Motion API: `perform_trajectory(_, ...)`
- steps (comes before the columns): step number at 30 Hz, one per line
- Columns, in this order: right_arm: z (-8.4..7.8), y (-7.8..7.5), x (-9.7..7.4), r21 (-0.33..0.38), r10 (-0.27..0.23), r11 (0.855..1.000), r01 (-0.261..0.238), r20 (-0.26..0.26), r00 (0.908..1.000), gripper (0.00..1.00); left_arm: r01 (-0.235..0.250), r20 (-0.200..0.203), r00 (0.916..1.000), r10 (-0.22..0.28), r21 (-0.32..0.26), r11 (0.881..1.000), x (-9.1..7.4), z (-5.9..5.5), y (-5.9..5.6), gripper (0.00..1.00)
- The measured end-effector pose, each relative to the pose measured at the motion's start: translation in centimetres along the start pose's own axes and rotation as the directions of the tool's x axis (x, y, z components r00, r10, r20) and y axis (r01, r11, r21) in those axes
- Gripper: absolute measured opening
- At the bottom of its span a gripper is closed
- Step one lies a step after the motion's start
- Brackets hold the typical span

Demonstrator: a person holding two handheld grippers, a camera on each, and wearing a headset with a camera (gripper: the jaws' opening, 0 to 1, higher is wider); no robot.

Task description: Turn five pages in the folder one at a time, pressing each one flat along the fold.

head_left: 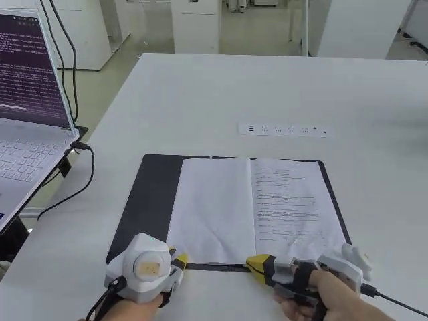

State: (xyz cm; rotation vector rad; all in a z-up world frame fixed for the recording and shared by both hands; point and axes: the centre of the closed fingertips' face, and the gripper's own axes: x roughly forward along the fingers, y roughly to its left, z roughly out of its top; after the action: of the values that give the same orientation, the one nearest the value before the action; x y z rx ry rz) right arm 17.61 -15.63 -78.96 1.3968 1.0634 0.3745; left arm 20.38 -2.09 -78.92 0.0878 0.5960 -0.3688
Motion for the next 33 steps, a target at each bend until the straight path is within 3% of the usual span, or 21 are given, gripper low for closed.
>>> perform_trajectory(3, -1.4, -0.3, -1.0, 0.014, -0.009, 1.000, 0.010, -0.031, 0.9995, 0.00, -0.010, -0.003, 0.9999, 0.010, -0.028, 1.000, 0.0, 0.0, 0.0, 0.13)
perform_trajectory(7, -3.3, 0.5, -3.4, -0.003, -0.005, 1.000, 0.005, -0.051, 0.9987, 0.00, 0.064, -0.006, 0.9978, -0.066, -0.158, 0.985, -0.3, 0.4, -1.3, 0.27)
perform_trajectory(11, -3.6, 1.9, -6.3, 0.010, 0.043, 0.999, -0.043, -0.004, 0.9991, 0.00, 0.041, -0.098, 0.9933, -0.062, -0.211, 0.977, -1.5, -0.5, -0.8, 0.22)
perform_trajectory(13, -3.7, 2.3, -7.6, -0.006, 0.044, 0.999, -0.044, 0.015, 0.9989, 0.00, 0.038, -0.131, 0.9886, -0.074, -0.257, 0.966, -2.3, -0.9, -0.7, 0.20)
perform_trajectory(17, -3.3, 4.1, -9.9, -0.032, 0.084, 0.996, -0.082, 0.082, 0.9931, 0.00, 0.055, -0.107, 0.9906, -0.085, -0.260, 0.964, -4.3, 0.1, -0.8, 0.23)
perform_trajectory(20, -2.5, 5.6, -11.6, -0.059, 0.113, 0.993, -0.105, 0.152, 0.9819, 0.00, 0.055, -0.084, 0.9934, -0.079, -0.257, 0.965, -5.7, 1.0, -0.7, 0.25)
perform_trajectory(23, -0.9, 6.4, -13.6, -0.133, 0.108, 0.988, -0.076, 0.247, 0.9629, 0.00, 0.049, -0.044, 0.9972, -0.061, -0.238, 0.970, -7.3, 2.4, -0.4, 0.39)
perform_trajectory(25, 0.1, 6.6, -14.8, -0.211, 0.091, 0.977, -0.025, 0.308, 0.9470, 0.01, 0.041, -0.002, 0.9991, -0.043, -0.237, 0.971, -8.2, 3.6, -0.2, 0.48)
perform_trajectory(26, 0.8, 7.0, -15.7, -0.262, 0.092, 0.965, 0.004, 0.353, 0.9313, 0.06, 0.037, 0.011, 0.9993, -0.035, -0.239, 0.970, -8.9, 4.1, -0.1, 0.52)
perform_trajectory(28, 1.6, 7.7, -16.9, -0.331, 0.094, 0.942, 0.050, 0.403, 0.9103, 0.21, 0.026, 0.028, 0.9994, -0.020, -0.230, 0.973, -10.0, 4.8, -0.1, 0.59)
perform_trajectory(29, 1.7, 7.9, -17.3, -0.347, 0.091, 0.936, 0.063, 0.410, 0.9076, 0.26, 0.020, 0.030, 0.9995, -0.013, -0.226, 0.974, -10.4, 5.0, -0.1, 0.64)
perform_trajectory(32, 2.2, 8.4, -18.7, -0.435, 0.085, 0.892, 0.128, 0.437, 0.8952, 0.42, -0.005, 0.035, 0.9993, 0.012, -0.196, 0.981, -11.8, 5.5, 0.0, 0.75)
perform_trajectory(33, 2.3, 8.7, -19.4, -0.490, 0.078, 0.852, 0.184, 0.467, 0.8806, 0.47, -0.025, 0.041, 0.9986, 0.032, -0.164, 0.986, -12.4, 5.6, 0.2, 0.78)
